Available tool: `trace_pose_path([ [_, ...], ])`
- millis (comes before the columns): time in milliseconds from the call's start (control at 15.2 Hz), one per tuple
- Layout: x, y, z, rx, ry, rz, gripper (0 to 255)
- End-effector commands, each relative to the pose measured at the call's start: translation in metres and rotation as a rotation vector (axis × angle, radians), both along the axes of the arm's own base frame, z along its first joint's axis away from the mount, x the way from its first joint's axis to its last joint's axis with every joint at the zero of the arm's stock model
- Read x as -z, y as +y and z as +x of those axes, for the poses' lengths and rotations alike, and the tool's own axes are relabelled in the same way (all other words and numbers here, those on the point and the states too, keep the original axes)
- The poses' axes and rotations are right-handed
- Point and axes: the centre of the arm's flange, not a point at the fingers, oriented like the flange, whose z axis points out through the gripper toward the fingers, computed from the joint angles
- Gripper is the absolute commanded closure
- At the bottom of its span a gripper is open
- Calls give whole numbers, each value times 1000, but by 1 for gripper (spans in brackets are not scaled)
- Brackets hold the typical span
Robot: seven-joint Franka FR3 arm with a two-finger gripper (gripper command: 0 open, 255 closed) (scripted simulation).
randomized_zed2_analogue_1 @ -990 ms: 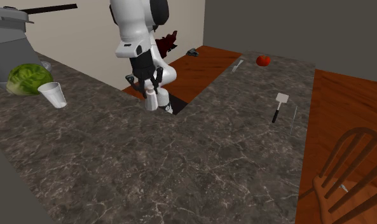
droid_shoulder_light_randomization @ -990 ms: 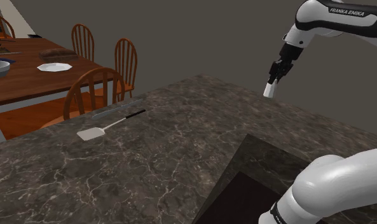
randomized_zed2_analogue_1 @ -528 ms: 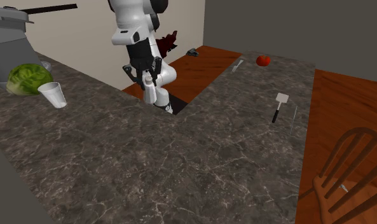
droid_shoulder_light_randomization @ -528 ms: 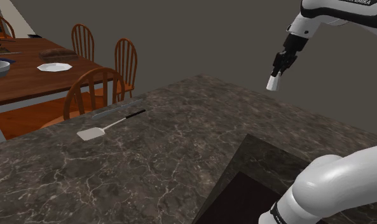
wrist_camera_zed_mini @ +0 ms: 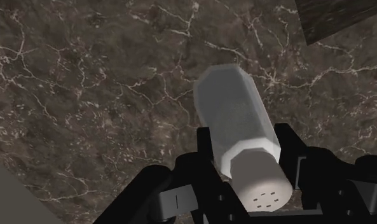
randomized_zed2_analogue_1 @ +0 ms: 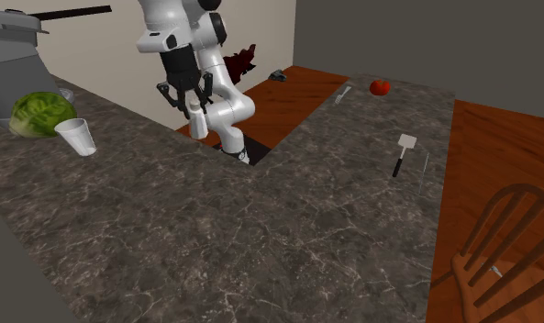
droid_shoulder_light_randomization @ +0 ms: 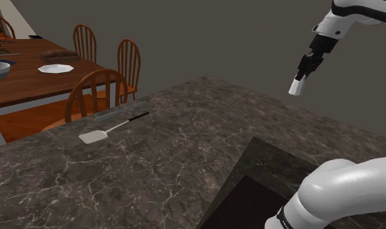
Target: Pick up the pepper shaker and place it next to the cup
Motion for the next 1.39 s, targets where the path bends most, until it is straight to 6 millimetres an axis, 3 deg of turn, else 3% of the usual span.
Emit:
trace_pose_path([
  [0,0,-4,-24,-1,0,0,255],
  [1320,0,-50,-284,-1,0,0,255],
])
